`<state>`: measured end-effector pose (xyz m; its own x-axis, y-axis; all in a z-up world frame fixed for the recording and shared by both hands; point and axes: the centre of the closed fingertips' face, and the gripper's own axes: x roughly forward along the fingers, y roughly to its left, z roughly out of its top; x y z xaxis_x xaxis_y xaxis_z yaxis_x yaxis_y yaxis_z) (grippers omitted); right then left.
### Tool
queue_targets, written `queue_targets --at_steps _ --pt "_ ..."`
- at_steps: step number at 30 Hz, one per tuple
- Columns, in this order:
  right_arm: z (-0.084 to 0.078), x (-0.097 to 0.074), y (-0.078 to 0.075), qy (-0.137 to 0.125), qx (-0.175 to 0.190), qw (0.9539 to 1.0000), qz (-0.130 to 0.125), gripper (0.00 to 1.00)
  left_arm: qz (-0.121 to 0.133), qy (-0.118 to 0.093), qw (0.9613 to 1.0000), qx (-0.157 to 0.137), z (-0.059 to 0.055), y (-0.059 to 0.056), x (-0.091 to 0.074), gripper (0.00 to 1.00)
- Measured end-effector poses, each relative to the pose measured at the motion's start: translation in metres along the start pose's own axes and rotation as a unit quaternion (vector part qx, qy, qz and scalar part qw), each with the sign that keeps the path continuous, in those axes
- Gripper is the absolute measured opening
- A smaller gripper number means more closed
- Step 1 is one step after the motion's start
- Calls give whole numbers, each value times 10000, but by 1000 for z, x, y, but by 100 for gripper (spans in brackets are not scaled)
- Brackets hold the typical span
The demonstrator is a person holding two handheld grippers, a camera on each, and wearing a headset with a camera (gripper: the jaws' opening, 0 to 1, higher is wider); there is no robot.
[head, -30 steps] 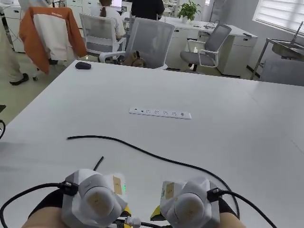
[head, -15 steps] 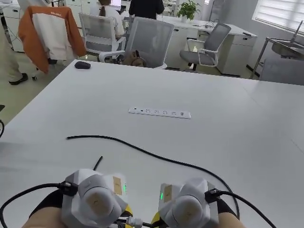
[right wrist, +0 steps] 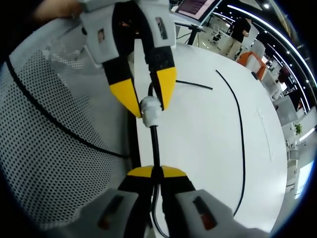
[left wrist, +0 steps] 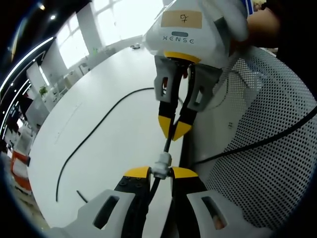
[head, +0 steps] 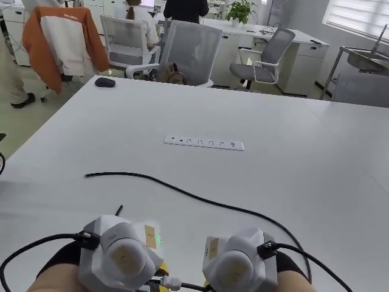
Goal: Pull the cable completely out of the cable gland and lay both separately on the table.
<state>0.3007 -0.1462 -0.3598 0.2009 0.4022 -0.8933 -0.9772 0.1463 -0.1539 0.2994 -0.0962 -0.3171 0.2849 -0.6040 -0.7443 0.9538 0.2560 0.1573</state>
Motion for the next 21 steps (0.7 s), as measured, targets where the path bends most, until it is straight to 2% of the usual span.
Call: queue_targets --at_steps 6,8,12,14,18,21 --pt "-12 0 -4 236 188 9995 -54 2 8 -13 10000 -15 0 0 0 17" --pt "-18 0 -4 419 86 9990 -116 2 8 -10 10000 -12 0 0 0 17" --pt "-18 2 1 444 9 9990 -10 3 1 9 10000 3 -1 0 0 17" --pt "-16 1 0 431 -183 9989 -71 6 -12 5 10000 -3 -1 0 0 17" --pt "-6 1 0 186 -119 9997 -39 11 -23 13 10000 11 -1 -1 0 17" --pt "13 -1 2 -296 -168 9994 16 16 -23 1 10000 14 -1 0 -1 17"
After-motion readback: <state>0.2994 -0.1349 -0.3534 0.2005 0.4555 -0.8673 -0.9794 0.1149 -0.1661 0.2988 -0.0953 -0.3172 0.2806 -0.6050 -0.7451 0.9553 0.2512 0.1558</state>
